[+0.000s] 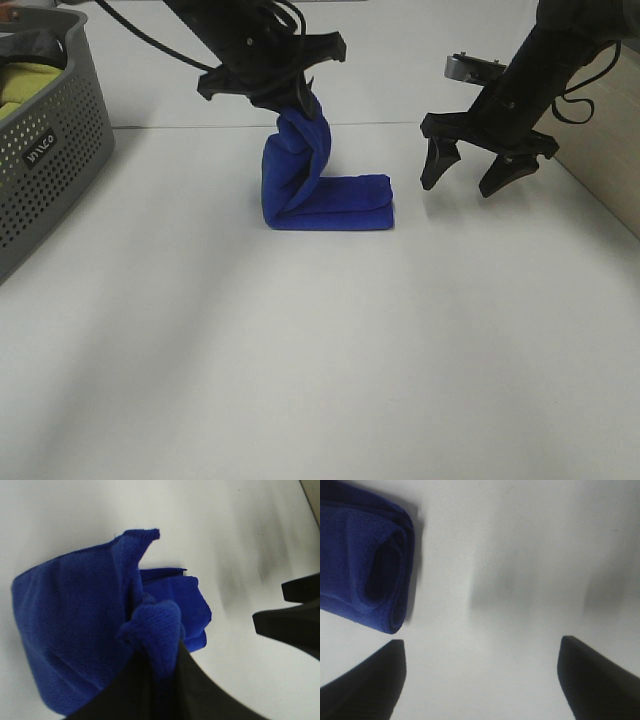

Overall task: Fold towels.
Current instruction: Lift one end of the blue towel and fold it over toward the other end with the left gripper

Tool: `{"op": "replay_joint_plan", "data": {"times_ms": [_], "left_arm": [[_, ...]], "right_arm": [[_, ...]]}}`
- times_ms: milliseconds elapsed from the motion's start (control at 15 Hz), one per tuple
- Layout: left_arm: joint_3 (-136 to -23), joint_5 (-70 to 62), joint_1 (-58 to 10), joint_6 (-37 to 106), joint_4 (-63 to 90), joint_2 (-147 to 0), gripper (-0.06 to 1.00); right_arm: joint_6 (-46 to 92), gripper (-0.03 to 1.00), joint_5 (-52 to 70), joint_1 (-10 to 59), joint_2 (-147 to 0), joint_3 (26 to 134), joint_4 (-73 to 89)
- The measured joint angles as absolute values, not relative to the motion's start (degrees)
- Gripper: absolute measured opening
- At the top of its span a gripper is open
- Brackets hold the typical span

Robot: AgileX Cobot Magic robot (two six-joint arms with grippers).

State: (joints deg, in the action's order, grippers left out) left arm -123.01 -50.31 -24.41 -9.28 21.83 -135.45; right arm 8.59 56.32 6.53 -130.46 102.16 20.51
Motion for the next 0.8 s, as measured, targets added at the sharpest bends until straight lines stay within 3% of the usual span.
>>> {"op": "replay_joint_plan", "data": {"times_ms": [200,533,800], "left_arm": [[-123.0,-46.0,-24.7,-11.2,28.4,-139.5,0.13],[-123.0,-41.7,-24.7,-8.3,42.2,-140.8,0.55],[-123.5,-40.3,-24.6,2.9,51.9,-140.8,0.6]], "right_arm": [[8.6,0.78,57.4,6.5,-130.5,102.2,20.5],[8.6,0.78,58.3,6.5,-130.6,102.2,20.9],[8.6,0.78,58.6,6.5,-127.6,102.2,22.3]]}}
